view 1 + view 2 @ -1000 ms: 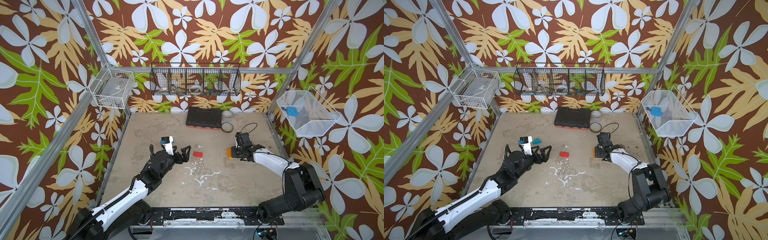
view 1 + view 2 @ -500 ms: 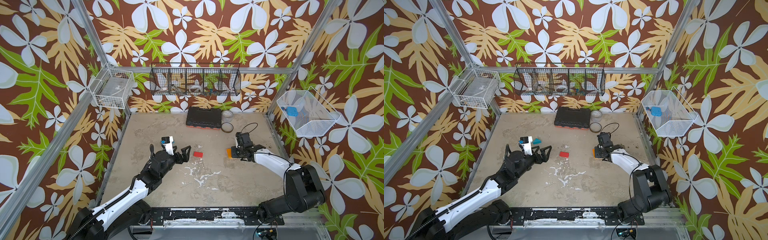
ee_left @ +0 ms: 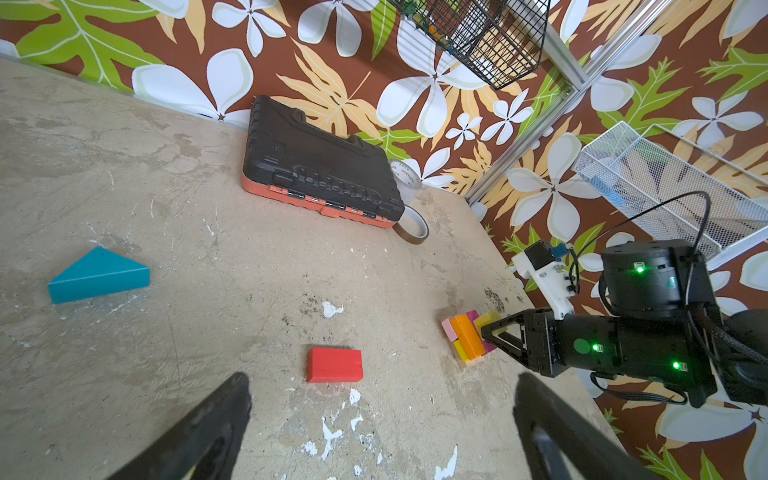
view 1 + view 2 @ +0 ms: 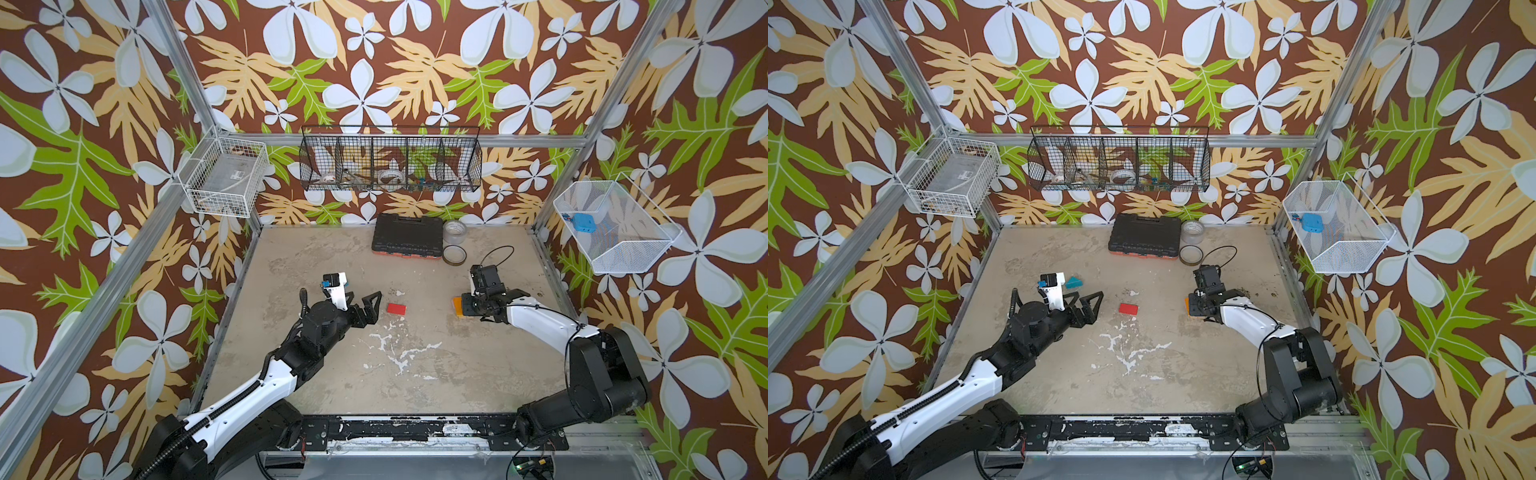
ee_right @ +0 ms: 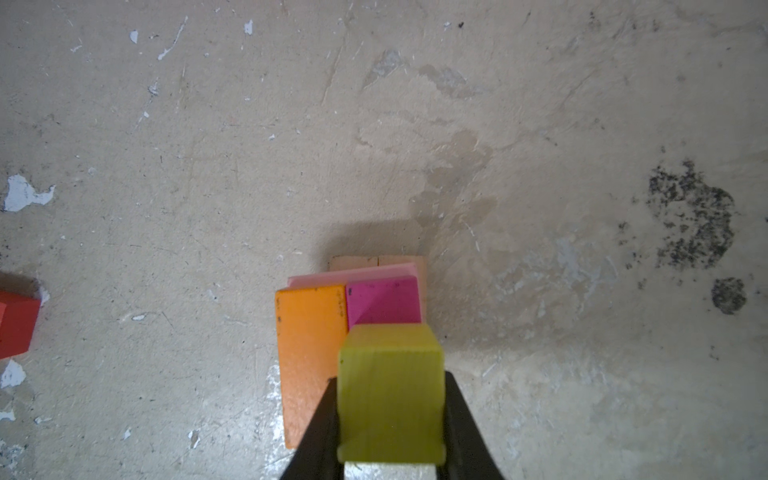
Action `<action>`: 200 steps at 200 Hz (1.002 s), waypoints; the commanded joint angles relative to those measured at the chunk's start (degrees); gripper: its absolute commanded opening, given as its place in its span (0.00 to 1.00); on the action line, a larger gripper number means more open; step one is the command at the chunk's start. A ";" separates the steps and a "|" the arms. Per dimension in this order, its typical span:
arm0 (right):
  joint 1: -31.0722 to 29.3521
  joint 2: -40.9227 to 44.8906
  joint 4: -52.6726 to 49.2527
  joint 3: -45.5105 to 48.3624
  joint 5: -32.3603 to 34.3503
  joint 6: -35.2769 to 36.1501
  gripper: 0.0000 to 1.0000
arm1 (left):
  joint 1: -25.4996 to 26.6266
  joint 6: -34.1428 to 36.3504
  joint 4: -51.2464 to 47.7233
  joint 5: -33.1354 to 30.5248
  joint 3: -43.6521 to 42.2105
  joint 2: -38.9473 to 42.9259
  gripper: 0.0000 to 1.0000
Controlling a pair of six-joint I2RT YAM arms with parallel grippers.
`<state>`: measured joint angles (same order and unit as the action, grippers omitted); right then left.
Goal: Build the wood block tower
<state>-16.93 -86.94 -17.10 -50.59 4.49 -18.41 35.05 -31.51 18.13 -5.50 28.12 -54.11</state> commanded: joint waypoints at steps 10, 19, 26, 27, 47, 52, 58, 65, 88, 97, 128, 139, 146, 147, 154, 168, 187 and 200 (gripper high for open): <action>-0.03 -0.49 -0.86 -0.30 -0.27 0.18 0.23 | -0.07 -0.31 1.29 0.40 0.52 0.06 1.00; -0.03 -0.43 -0.86 -0.35 -0.27 0.11 0.25 | -0.07 -0.35 1.26 0.36 0.57 0.18 1.00; 0.01 -0.51 -0.86 -0.34 -0.27 0.15 0.27 | -0.07 -0.32 1.23 0.40 0.56 0.21 1.00; -0.01 -0.51 -0.84 -0.36 -0.27 0.10 0.27 | -0.02 -0.31 1.22 0.36 0.59 0.18 1.00; -0.03 -0.62 -0.84 -0.40 -0.18 0.13 0.33 | -0.07 -0.31 1.21 0.40 0.53 0.20 1.00; -0.02 -0.69 -0.90 -0.45 -0.18 0.11 0.34 | -0.07 -0.35 1.22 0.40 0.49 0.19 1.00; -0.03 -0.70 -0.85 -0.47 -0.23 0.12 0.36 | -0.07 -0.31 1.21 0.47 0.53 0.23 1.00; 0.01 -0.70 -0.91 -0.47 -0.11 0.00 0.39 | -0.07 -0.32 1.21 0.49 0.51 0.15 1.00; -0.03 -0.69 -1.00 -0.48 0.32 -0.15 0.47 | -0.02 -0.31 1.21 0.49 0.51 0.19 1.00; -0.03 -0.69 -1.00 -0.56 0.58 -0.14 0.49 | -0.07 -0.31 1.22 0.53 0.53 0.16 1.00; 0.01 -0.21 -0.54 -0.60 1.31 -0.43 0.51 | -0.07 -0.31 1.21 0.57 0.51 0.20 1.00; -0.03 0.17 0.04 -0.40 1.30 -0.56 0.52 | -0.07 -0.39 1.29 0.65 0.51 0.23 1.00; -0.03 0.41 0.45 -0.24 1.16 -0.50 0.52 | -0.07 -0.39 1.29 0.64 0.53 0.18 1.00; -0.03 0.41 0.45 -0.24 1.16 -0.50 0.52 | -0.07 -0.39 1.29 0.65 0.53 0.12 1.00; -0.03 0.65 0.83 -0.21 1.01 -0.50 0.52 | -0.07 -0.40 1.29 0.66 0.53 0.06 1.00; -0.01 1.09 1.44 0.04 1.01 -0.47 0.52 | -0.07 -0.40 1.29 0.75 0.53 0.04 1.00; -0.03 1.46 1.81 -0.12 1.13 -0.23 0.53 | -0.07 -0.40 1.38 0.77 0.53 0.00 1.00; -0.03 1.59 2.02 -0.21 1.13 -0.22 0.53 | -0.07 -0.54 1.43 0.84 0.53 -0.09 1.00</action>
<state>-16.93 -85.73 -16.45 -50.65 4.91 -18.68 35.05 -31.53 18.13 -4.58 28.12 -54.08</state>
